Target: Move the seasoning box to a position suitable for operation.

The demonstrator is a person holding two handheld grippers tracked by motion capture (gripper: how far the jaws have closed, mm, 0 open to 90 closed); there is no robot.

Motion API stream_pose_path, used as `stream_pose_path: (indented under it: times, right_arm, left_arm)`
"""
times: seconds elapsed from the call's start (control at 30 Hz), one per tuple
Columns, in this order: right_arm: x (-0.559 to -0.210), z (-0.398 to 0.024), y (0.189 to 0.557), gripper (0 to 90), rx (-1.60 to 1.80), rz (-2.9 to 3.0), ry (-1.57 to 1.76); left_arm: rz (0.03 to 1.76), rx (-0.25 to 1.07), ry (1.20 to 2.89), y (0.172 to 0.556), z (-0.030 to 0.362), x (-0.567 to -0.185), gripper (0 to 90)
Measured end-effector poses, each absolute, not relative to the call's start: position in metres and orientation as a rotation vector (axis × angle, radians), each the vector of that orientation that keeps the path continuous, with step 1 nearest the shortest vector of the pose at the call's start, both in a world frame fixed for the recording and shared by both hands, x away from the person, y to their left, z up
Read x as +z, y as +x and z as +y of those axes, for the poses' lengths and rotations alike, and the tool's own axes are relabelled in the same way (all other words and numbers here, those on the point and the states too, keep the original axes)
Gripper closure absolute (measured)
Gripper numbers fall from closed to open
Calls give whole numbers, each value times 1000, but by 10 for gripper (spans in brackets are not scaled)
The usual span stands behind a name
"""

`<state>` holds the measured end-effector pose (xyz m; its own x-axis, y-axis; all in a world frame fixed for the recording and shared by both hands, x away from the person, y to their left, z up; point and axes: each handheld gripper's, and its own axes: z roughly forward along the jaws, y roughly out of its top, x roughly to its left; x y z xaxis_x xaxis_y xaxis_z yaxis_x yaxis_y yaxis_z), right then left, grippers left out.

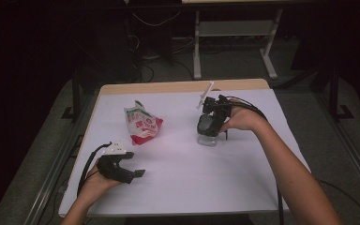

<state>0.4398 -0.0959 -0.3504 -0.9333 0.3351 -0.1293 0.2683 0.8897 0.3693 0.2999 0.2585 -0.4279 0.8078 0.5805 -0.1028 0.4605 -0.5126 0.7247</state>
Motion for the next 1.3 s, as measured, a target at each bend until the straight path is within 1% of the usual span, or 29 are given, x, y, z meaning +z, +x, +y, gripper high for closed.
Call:
stream_pose_path:
  times: [0.5,0.57,0.8,0.9,1.0,1.3]
  right_arm:
    - [-378,-78,452,0,361,2951,428]
    - [-379,-76,453,38,351,2956,421]
    - [-382,-76,455,65,321,2967,420]
    - [-383,-77,455,107,322,2989,421]
    - [-383,-77,456,126,324,3001,420]
    - [-383,-79,457,142,350,3019,414]
  left_arm:
    - [751,200,2207,299,258,-428,135]
    - [750,201,2210,298,258,-428,135]
    - [750,197,2207,298,257,-428,136]
    - [749,193,2208,298,257,-428,136]
    - [750,193,2208,298,257,-428,136]
    - [750,187,2210,298,256,-429,136]
